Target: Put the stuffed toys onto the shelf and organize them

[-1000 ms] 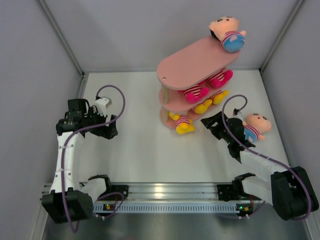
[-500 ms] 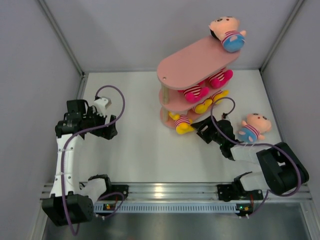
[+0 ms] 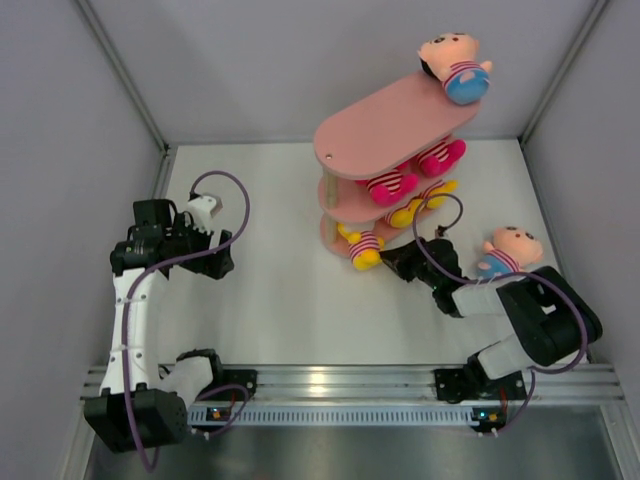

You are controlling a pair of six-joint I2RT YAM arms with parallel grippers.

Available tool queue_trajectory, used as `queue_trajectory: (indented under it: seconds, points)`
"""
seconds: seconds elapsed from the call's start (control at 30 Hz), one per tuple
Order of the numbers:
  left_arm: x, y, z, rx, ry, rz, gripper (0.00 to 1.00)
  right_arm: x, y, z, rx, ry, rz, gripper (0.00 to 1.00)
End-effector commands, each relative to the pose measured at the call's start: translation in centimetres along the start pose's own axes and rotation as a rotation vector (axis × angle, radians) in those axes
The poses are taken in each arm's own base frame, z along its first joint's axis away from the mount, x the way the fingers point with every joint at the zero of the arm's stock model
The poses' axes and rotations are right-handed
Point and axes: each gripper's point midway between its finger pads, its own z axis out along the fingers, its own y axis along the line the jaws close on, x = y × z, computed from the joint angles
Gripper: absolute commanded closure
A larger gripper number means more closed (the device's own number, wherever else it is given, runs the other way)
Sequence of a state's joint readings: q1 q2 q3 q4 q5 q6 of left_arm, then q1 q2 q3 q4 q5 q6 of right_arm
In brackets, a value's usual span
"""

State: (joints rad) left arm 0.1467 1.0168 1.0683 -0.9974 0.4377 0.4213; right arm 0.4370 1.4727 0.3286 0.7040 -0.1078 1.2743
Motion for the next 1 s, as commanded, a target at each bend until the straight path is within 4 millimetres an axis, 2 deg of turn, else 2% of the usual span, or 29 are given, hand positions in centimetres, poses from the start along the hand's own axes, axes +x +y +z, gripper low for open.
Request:
queue_trajectory:
  seconds: [0.0,0.07,0.13,0.17,0.23,0.27,0.3,0.37,0.47,0.53,0.73,0.97]
  points:
    - [0.2,0.0,0.0,-0.007,0.000,0.010,0.07,-1.1,3.4,0.6,-0.099,-0.041,-0.044,0.89]
    - [0.2,0.1,0.0,-0.009,0.000,0.017,0.07,-1.3,4.2,0.4,-0.111,-0.050,-0.097,0.97]
    - [0.2,0.1,0.0,-0.007,0.002,0.016,0.07,-1.3,4.0,0.3,-0.077,-0.044,-0.173,0.99]
    - [0.2,0.0,0.1,-0.002,0.004,0.014,0.07,-1.1,4.1,0.2,-0.064,-0.039,-0.206,0.99]
    - [0.2,0.0,0.1,0.001,0.004,0.012,0.07,-1.8,5.6,-0.1,-0.065,-0.079,-0.279,1.00]
    - [0.2,0.0,0.2,0.002,0.002,0.014,0.07,-1.2,4.6,-0.3,-0.017,-0.056,-0.354,1.00]
    - [0.2,0.0,0.2,0.001,0.004,0.012,0.07,-2.3,5.2,-0.7,-0.003,-0.114,-0.391,1.00]
    - [0.2,0.0,0.2,0.007,0.006,0.011,0.07,-2.7,5.6,-0.9,0.033,-0.144,-0.508,1.00]
    - [0.2,-0.1,0.3,0.012,0.005,0.010,0.07,-3.2,7.7,-1.5,-0.012,-0.194,-0.657,1.00]
    - [0.2,-0.1,0.3,0.014,0.007,0.009,0.07,-3.7,8.3,-1.5,-0.011,-0.217,-0.749,1.00]
    - [0.1,-0.1,0.3,0.011,0.004,0.013,0.07,-4.2,9.1,0.3,0.001,-0.203,-0.941,1.00]
    - [0.3,0.1,0.3,0.003,0.009,0.017,0.07,-4.5,7.6,2.2,0.064,-0.195,-0.970,1.00]
